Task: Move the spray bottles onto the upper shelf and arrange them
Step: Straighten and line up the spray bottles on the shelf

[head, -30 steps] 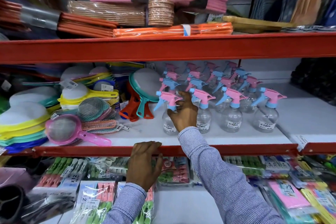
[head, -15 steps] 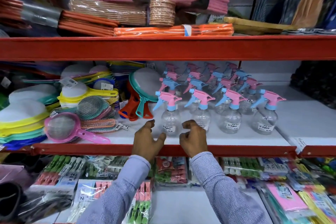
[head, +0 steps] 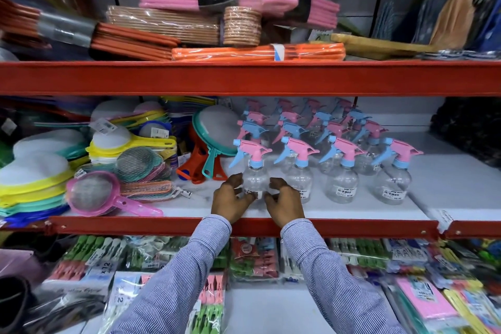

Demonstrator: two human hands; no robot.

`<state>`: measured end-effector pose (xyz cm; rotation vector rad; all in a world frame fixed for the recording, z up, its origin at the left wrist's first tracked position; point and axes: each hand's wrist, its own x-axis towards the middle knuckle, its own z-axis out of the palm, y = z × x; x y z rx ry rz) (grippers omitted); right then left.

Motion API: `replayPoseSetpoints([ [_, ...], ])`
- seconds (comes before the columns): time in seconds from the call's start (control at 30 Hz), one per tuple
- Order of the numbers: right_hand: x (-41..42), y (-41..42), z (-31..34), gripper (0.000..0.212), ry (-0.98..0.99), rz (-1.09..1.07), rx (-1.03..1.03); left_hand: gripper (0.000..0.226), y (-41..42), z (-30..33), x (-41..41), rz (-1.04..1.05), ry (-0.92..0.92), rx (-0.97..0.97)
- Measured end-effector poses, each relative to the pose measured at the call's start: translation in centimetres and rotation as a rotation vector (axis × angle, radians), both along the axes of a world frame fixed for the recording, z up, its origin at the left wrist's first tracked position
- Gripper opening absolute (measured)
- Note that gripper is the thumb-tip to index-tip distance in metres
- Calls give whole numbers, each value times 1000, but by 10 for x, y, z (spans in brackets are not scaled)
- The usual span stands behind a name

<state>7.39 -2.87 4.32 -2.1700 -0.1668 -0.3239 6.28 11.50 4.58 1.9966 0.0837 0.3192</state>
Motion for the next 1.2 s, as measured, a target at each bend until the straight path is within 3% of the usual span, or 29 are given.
replayPoseSetpoints([
  [0.33,-10,-8,4,33,-30,-17,8,66,0,0,-6,39,-24,22],
  [0.47,-25,-43,4,19,-155,-207,116,27,-10,0,-29,222,-391,89],
  [0.53,-24,-63,1,19,-187,-274,120,14,-32,3,-39,178,-467,67],
  [0.67,-5,-81,-4,41,-75,-242,28,38,-80,2,-32,-38,-257,136],
  [0.77,4,-83,-6,54,-7,-144,-40,58,-99,-1,-19,-73,-95,214],
  [0.87,10,-90,-6,50,-11,-51,-33,55,-106,0,-9,-77,-64,276],
  [1.0,13,-97,-6,39,-45,-7,2,47,-103,-4,-2,-56,-106,235],
  [1.2,14,-100,-10,40,-67,-4,37,37,-107,-6,-3,-60,-156,194],
])
